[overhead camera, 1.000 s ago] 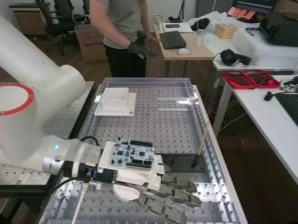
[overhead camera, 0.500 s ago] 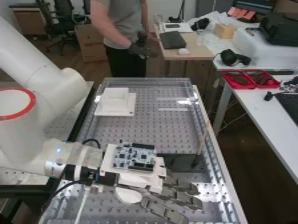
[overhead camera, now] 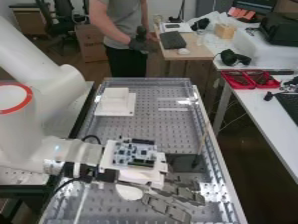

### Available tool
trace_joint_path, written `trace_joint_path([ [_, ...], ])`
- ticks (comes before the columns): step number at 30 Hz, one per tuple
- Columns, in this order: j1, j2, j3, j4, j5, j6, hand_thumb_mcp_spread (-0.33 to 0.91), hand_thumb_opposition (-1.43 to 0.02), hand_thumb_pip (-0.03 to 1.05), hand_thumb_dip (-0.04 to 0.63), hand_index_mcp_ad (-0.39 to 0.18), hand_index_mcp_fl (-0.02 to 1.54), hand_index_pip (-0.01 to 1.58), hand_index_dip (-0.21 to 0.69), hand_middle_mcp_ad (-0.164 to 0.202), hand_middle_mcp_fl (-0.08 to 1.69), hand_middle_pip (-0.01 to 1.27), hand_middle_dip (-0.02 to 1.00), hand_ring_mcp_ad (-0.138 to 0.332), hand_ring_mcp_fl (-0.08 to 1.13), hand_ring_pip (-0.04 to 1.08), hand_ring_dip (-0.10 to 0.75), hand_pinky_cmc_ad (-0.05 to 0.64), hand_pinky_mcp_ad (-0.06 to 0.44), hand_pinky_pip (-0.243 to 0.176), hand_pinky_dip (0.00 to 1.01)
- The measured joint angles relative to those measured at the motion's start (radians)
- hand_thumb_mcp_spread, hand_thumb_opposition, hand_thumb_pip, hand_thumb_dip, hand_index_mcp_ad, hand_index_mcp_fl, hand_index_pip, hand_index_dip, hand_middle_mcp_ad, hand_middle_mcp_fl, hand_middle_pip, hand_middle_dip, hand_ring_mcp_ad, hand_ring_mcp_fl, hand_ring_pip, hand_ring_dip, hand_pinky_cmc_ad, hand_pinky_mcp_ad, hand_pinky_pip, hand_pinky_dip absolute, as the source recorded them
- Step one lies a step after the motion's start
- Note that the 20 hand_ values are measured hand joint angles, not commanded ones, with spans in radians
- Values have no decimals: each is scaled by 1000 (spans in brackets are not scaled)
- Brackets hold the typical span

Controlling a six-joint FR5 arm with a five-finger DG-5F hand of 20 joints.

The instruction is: Grab the paper clip and place it in the clear container

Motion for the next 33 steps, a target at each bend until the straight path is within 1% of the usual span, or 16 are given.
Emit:
trace_joint_path([
  [3,3,23,-16,15,6,23,506,-941,581,284,-157,604,1393,63,-44,220,126,173,82,47,108,73,335,244,21,147],
  [4,4,29,-19,18,8,29,506,-942,581,281,-157,620,1381,59,-35,216,126,173,80,47,108,73,335,246,21,147],
  [5,6,41,-28,25,14,43,504,-946,578,281,-161,656,1347,59,-31,220,126,173,84,47,108,73,332,250,21,147],
  [6,8,52,-36,32,19,55,506,-949,576,279,-161,656,1332,59,-31,220,126,173,86,47,108,73,335,246,17,143],
  [7,10,59,-43,38,23,63,503,-962,576,279,-157,674,1328,59,-30,216,124,173,84,54,105,73,332,246,28,141],
  [8,13,72,-54,48,29,75,503,-958,576,279,-157,688,1312,59,-30,216,126,173,84,65,105,73,330,250,37,147],
  [10,22,98,-78,70,41,100,504,-974,576,279,-157,709,1279,59,-24,220,126,173,87,65,105,73,328,250,37,152],
  [12,41,142,-119,108,59,142,503,-976,574,279,-157,730,1264,63,-21,220,126,173,87,65,108,73,346,250,37,152],
  [13,47,153,-129,117,63,151,503,-976,565,279,-157,733,1265,63,-21,222,126,173,87,65,105,73,346,250,37,152],
  [14,62,177,-152,136,71,169,522,-974,543,283,-161,738,1255,59,-21,215,126,173,87,65,105,73,342,250,37,152],
  [16,91,211,-184,164,80,190,518,-974,541,279,-157,771,1234,59,-21,234,126,173,86,65,105,73,342,250,37,152],
  [20,162,270,-243,223,93,228,518,-972,541,279,-157,768,1218,59,-24,230,126,173,87,65,101,73,342,243,33,152],
  [24,244,308,-282,274,94,277,524,-988,541,279,-157,771,1218,59,-21,234,126,173,87,63,117,73,346,265,37,154],
  [25,248,309,-283,275,94,279,524,-988,541,279,-157,771,1218,63,-21,234,126,173,87,63,117,73,346,265,37,154],
  [27,289,320,-291,290,90,297,524,-988,541,279,-157,771,1218,59,-24,234,126,173,87,63,117,73,346,264,37,154],
  [33,363,320,-287,305,94,328,525,-988,541,279,-157,775,1218,59,-23,236,126,173,87,63,117,73,346,264,37,154],
])
